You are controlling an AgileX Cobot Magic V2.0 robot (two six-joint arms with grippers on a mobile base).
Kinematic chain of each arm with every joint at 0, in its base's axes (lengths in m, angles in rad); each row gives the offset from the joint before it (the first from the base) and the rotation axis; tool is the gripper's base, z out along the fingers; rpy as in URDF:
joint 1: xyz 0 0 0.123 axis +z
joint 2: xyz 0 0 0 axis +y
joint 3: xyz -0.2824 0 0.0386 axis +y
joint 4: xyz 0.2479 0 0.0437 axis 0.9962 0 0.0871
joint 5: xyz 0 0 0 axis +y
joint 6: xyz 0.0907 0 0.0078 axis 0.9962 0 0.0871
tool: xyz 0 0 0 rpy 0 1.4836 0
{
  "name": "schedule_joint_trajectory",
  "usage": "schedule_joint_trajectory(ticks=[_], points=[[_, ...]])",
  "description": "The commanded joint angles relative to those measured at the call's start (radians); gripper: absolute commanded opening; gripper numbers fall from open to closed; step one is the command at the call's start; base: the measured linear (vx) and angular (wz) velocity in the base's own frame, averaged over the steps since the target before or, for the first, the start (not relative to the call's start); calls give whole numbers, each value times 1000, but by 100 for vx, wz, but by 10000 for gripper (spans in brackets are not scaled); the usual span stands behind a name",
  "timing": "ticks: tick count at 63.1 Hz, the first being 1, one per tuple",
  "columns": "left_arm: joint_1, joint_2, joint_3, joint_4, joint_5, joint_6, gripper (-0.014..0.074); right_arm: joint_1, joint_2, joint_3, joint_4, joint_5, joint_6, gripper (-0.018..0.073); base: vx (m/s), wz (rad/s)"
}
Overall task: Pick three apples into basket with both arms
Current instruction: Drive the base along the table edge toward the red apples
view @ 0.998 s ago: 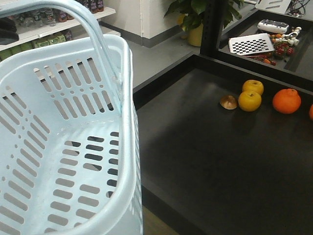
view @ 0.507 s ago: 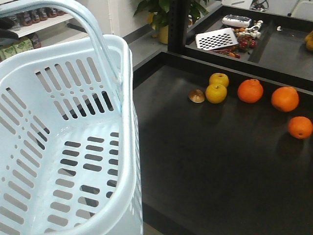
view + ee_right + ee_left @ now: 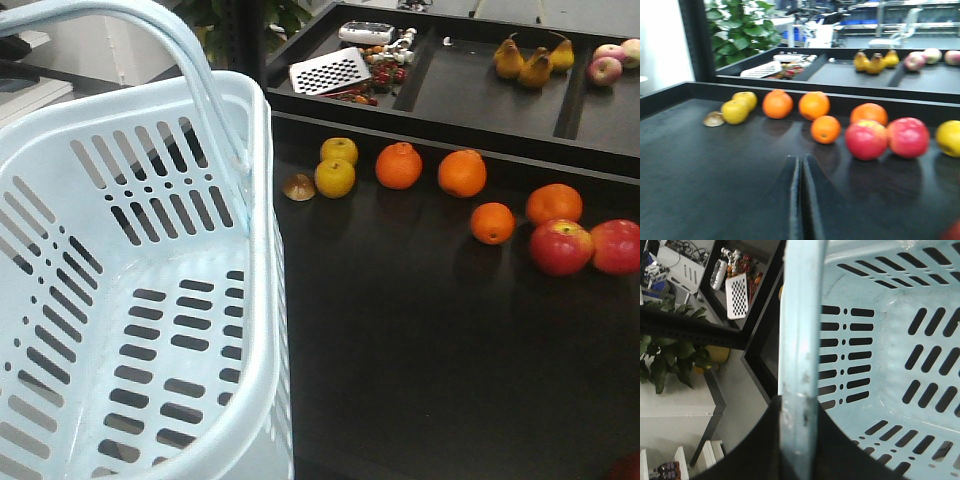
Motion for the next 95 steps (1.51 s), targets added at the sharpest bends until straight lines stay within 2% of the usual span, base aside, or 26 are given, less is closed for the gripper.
schedule_joint_trajectory(ticks=[1, 95], points=[[-7, -18, -30, 17, -54, -11, -6, -5, -13, 12, -10, -78, -1, -9, -1, -38], [-7, -18, -30, 17, -54, -11, -6, -5, -13, 12, -10, -78, -1, -9, 2, -19]])
